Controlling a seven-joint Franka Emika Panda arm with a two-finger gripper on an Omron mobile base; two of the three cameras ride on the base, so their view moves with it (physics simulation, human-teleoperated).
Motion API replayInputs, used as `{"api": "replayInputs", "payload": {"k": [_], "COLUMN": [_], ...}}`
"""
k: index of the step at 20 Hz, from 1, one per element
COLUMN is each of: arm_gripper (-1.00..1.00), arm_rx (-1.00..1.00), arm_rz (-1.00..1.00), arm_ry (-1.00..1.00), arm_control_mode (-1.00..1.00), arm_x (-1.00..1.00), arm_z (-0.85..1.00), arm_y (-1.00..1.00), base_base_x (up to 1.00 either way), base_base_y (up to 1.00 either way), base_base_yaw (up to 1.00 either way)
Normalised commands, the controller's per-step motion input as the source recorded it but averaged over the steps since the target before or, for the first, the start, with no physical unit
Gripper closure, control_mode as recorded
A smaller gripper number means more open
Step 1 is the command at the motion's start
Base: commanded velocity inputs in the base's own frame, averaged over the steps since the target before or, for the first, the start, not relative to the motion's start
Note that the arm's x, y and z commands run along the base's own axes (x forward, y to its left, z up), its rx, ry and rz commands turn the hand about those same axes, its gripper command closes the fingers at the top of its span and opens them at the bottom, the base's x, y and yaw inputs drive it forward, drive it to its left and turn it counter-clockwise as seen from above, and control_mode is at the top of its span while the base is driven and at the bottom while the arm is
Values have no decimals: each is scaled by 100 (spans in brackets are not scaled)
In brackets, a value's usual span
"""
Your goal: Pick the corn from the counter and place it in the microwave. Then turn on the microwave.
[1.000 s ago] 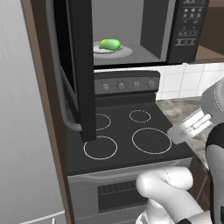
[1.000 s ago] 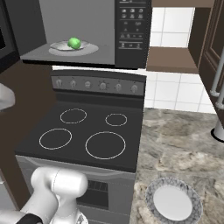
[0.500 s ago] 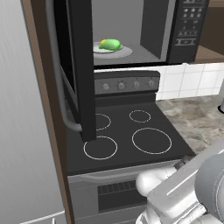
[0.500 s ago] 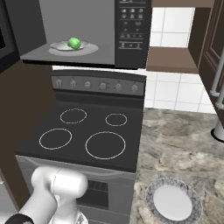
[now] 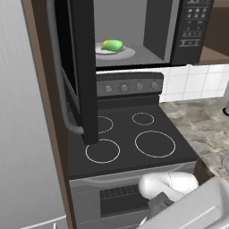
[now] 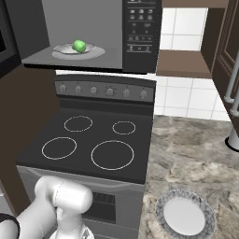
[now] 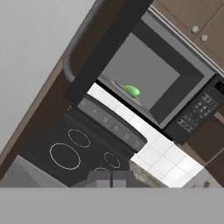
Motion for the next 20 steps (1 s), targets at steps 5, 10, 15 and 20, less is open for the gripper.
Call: {"api": "replayInputs", "payload": {"k": [5,10,15,20], "arm_gripper": [100,100,100,100], "arm_rx": [-12,-10,-10,-11], "arm_rz": [-5,-3,-3,-2], "arm_ry": [-19,-15,-17,-20], "arm_control_mode": [-100,-100,-100,-100], "arm_x": [25,49,70,41], "arm_z": [0,0,-8,-15], "arm_y": [44,26,11,30], "base_base_x": [0,0,0,0], "base_base_y": [0,0,0,0], "base_base_yaw": [0,0,0,0]}}
